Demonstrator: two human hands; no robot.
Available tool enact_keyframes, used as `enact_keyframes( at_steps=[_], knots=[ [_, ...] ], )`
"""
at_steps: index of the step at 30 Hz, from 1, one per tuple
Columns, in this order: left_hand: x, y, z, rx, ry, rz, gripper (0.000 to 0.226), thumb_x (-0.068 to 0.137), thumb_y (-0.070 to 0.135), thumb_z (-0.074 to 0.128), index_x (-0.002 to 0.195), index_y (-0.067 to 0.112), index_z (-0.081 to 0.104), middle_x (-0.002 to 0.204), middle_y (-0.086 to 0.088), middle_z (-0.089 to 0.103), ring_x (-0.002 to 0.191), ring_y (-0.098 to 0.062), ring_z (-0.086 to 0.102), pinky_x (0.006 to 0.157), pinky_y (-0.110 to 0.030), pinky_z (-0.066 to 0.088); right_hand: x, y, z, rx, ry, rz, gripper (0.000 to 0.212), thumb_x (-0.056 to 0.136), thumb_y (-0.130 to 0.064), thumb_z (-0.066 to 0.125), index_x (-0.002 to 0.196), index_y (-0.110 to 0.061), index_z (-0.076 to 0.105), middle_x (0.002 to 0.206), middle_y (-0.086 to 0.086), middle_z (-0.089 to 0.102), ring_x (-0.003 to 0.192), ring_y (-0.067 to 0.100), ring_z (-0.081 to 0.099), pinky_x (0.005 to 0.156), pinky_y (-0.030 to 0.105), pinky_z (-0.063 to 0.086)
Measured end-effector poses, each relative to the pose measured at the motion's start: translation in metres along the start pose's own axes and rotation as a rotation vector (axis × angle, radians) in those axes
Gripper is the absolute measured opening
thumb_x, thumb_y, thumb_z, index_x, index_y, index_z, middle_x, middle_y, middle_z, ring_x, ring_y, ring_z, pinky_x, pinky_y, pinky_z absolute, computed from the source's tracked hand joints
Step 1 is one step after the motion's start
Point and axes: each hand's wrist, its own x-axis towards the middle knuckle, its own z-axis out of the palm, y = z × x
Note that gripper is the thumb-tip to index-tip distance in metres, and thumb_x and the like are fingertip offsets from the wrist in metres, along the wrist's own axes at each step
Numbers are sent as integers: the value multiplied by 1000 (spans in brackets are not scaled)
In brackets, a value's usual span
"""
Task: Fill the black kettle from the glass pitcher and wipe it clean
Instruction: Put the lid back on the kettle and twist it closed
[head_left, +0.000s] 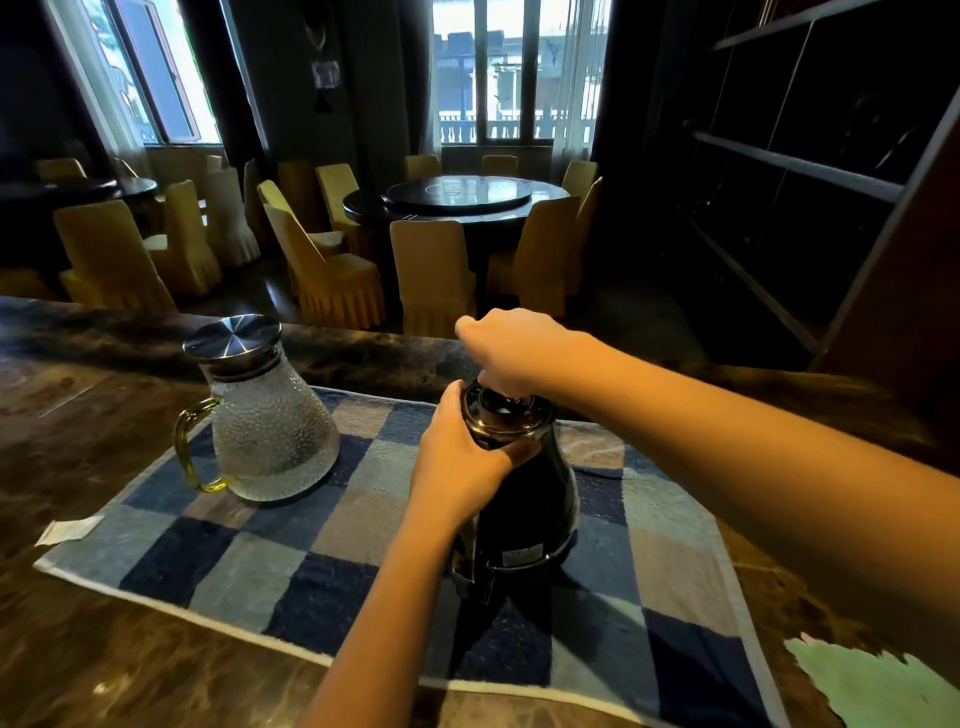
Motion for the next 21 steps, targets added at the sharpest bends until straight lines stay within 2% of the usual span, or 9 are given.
enact_keyframes(
  at_steps=[3, 5, 8, 10, 12, 14, 17, 19, 21],
  knots=[
    [-2, 1, 0, 7, -2, 17, 60, 68, 30, 80, 114, 31, 41, 107, 13, 54, 105, -12, 55, 75, -18, 42, 0, 9, -8, 64, -152, -35, 23, 93, -24, 56, 113, -13, 52, 97, 3, 57, 80, 18, 59, 69, 30, 54],
    [-2, 2, -1, -1, -3, 29, 59, 69, 29, 79, 109, 35, 36, 104, 15, 50, 100, -8, 50, 74, -18, 38, -1, 16, -12, 173, -252, -48, 18, 95, -29, 55, 108, -17, 52, 88, -2, 56, 75, 15, 64, 64, 26, 55],
    [-2, 3, -1, -1, 0, 36, 60, 71, 28, 78, 108, 36, 33, 103, 17, 49, 97, -5, 48, 78, -19, 37, -3, 20, -6, 219, -210, -75, 14, 96, -27, 51, 106, -18, 48, 81, -6, 50, 74, 14, 61, 60, 22, 51],
    [-3, 3, -2, -4, -5, 44, 59, 71, 27, 78, 108, 35, 34, 94, 24, 48, 90, 0, 49, 71, -13, 37, -4, 19, 3, 248, -177, -68, 12, 97, -23, 48, 107, -17, 47, 79, -5, 49, 69, 10, 54, 57, 20, 44],
    [-3, 4, -2, -2, -2, 42, 58, 70, 28, 79, 111, 32, 38, 94, 25, 48, 91, -1, 51, 73, -13, 39, -3, 16, 9, 294, -171, -2, 13, 97, -22, 46, 106, -13, 49, 78, -2, 50, 66, 10, 49, 56, 20, 41],
    [-2, 3, -2, -3, 9, 38, 59, 68, 28, 79, 114, 30, 42, 98, 18, 53, 98, -7, 55, 80, -21, 42, 3, 12, 11, 347, -178, 121, 15, 97, -19, 45, 93, -8, 54, 71, 2, 52, 60, 13, 51, 53, 22, 42],
    [-4, -1, -4, -20, 33, 50, 57, 68, 27, 80, 110, 32, 42, 95, 21, 53, 94, -4, 56, 75, -19, 42, 7, 13, 10, 615, -273, 252, 28, 96, -16, 43, 76, -2, 56, 60, 7, 58, 42, 13, 52, 42, 21, 44],
    [-5, 0, -5, -7, 33, 58, 58, 69, 27, 80, 109, 34, 38, 96, 21, 51, 93, -4, 53, 74, -18, 39, 2, 25, 0, 724, -391, 149, 21, 96, -21, 51, 90, -2, 57, 69, 9, 62, 50, 13, 55, 46, 19, 47],
    [-4, 4, -5, 18, 22, 56, 60, 69, 27, 80, 110, 34, 36, 102, 15, 49, 97, -7, 50, 80, -21, 37, -3, 42, -13, 680, -508, -10, 19, 91, -22, 62, 105, -9, 58, 86, 8, 63, 70, 15, 58, 55, 20, 50]
  ],
)
